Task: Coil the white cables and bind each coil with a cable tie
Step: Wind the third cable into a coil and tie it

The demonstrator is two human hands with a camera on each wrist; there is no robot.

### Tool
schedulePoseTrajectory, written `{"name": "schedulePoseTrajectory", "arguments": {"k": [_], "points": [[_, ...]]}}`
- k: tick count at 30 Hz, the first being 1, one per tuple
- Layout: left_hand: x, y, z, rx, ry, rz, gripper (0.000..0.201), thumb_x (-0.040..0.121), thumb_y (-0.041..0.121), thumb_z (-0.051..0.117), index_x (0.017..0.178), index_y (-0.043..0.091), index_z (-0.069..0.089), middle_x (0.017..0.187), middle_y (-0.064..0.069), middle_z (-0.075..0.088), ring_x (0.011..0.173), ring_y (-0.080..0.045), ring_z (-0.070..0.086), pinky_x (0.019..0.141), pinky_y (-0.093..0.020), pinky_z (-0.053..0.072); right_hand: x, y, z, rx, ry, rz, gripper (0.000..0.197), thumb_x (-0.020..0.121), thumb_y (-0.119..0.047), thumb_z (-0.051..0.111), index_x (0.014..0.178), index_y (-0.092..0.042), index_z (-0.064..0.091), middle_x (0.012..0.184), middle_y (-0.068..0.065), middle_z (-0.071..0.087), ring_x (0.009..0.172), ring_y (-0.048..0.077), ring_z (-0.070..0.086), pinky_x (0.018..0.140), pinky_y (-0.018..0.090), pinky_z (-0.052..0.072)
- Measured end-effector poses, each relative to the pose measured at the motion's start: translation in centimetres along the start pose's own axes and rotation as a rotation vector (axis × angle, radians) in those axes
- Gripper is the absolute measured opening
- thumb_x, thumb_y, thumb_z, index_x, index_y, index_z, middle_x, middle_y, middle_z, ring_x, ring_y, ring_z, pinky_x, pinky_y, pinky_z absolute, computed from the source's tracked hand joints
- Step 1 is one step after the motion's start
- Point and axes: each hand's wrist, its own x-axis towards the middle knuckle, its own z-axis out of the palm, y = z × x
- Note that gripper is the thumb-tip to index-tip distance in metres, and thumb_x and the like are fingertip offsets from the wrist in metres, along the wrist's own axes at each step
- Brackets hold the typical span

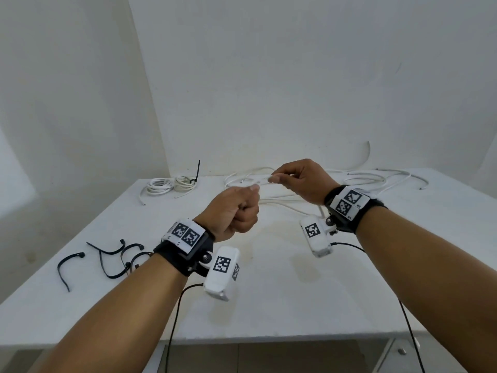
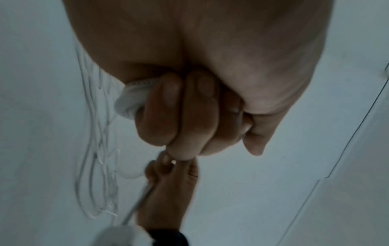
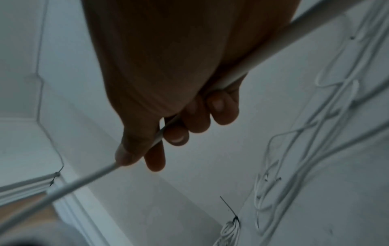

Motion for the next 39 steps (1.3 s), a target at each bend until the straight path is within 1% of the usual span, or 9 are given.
{"name": "schedulePoseTrajectory", "arguments": {"k": [4,10,14,18,23,27,30,34,39], "points": [[0.4,1.9,1.4,-0.13,0.039,0.189,0.061,0.066,0.065,0.076,0.058,0.025,0.031,0.045,0.011,0.024,0.036,-0.004,0.019,0.04,-0.021,0.009,-0.9,-0.9,2.4,0.124,-0.091,0.035,0.032,0.101,-0.035,0.053,0.075,-0.038,0.071,0.06,0.005,0.045,0.048,0.017,0.037,0.044,0.021,0.034],[2.0,3.7,1.7,-0.18,0.296,0.38,0.042,0.1,0.048,0.037,0.07,0.017,0.036,0.049,0.007,0.03,0.038,-0.007,0.027,0.04,-0.021,0.023,-1.5,-2.7,5.8,-0.03,-0.26,0.06,0.043,0.104,-0.036,0.041,0.063,-0.043,0.053,0.059,-0.008,0.05,0.042,0.003,0.04,0.046,0.02,0.04],[3.1,3.1,0.2,-0.105,0.5,0.387,0.04,0.106,0.038,0.035,0.072,0.017,0.037,0.049,0.007,0.036,0.041,-0.009,0.032,0.046,-0.024,0.024,-1.6,-3.3,7.2,-0.204,-0.384,0.046,0.025,0.105,-0.023,0.039,0.087,-0.033,0.055,0.073,-0.01,0.053,0.059,0.0,0.05,0.061,0.019,0.037],[3.7,1.2,-1.5,0.324,0.612,0.327,0.043,0.104,0.04,0.038,0.072,0.011,0.042,0.049,0.007,0.042,0.044,-0.011,0.038,0.048,-0.023,0.032,-1.8,-4.0,7.7,-0.41,-0.502,0.032,0.034,0.104,-0.019,0.034,0.131,-0.012,0.053,0.111,0.006,0.062,0.092,0.02,0.058,0.082,0.031,0.044],[2.8,-1.6,-3.1,0.859,0.514,0.175,0.038,0.1,0.04,0.047,0.076,0.013,0.04,0.066,-0.002,0.047,0.058,-0.015,0.044,0.06,-0.03,0.039,-2.2,-4.7,7.0,-0.598,-0.584,-0.086,0.032,0.103,-0.024,0.039,0.122,-0.011,0.062,0.109,0.006,0.069,0.096,0.023,0.063,0.09,0.04,0.05],[1.9,-2.5,-3.5,1.009,0.344,-0.105,0.037,0.093,0.042,0.047,0.069,0.015,0.039,0.062,-0.001,0.043,0.057,-0.017,0.037,0.058,-0.032,0.033,-2.0,-5.0,4.8,-0.494,-0.489,-0.161,0.02,0.094,-0.022,0.061,0.111,-0.022,0.073,0.072,-0.02,0.061,0.063,-0.006,0.053,0.066,0.012,0.041],[1.7,-2.6,-2.8,0.746,0.197,-0.161,0.037,0.102,0.035,0.04,0.071,0.015,0.042,0.054,0.002,0.036,0.048,-0.014,0.03,0.049,-0.029,0.027,-1.4,-4.4,3.8,-0.368,-0.368,-0.186,0.013,0.086,-0.023,0.072,0.097,-0.027,0.078,0.083,-0.012,0.073,0.069,0.0,0.058,0.066,0.008,0.044],[1.2,-1.9,-1.3,0.438,0.124,-0.168,0.058,0.098,0.063,0.018,0.069,0.017,0.035,0.055,0.003,0.031,0.047,-0.011,0.024,0.044,-0.023,0.02,-1.0,-3.3,3.0,-0.155,-0.202,-0.196,0.003,0.081,-0.022,0.079,0.083,-0.022,0.078,0.077,-0.007,0.072,0.07,0.01,0.061,0.063,0.014,0.044],[0.7,-0.8,-0.6,0.377,0.033,-0.083,0.053,0.075,0.058,0.059,0.065,0.02,0.024,0.055,0.004,0.02,0.047,-0.011,0.015,0.042,-0.017,0.017,-0.9,-2.2,3.2,0.083,-0.02,-0.241,0.005,0.08,-0.015,0.08,0.078,-0.012,0.077,0.085,-0.005,0.065,0.067,0.013,0.058,0.06,0.012,0.04]]}}
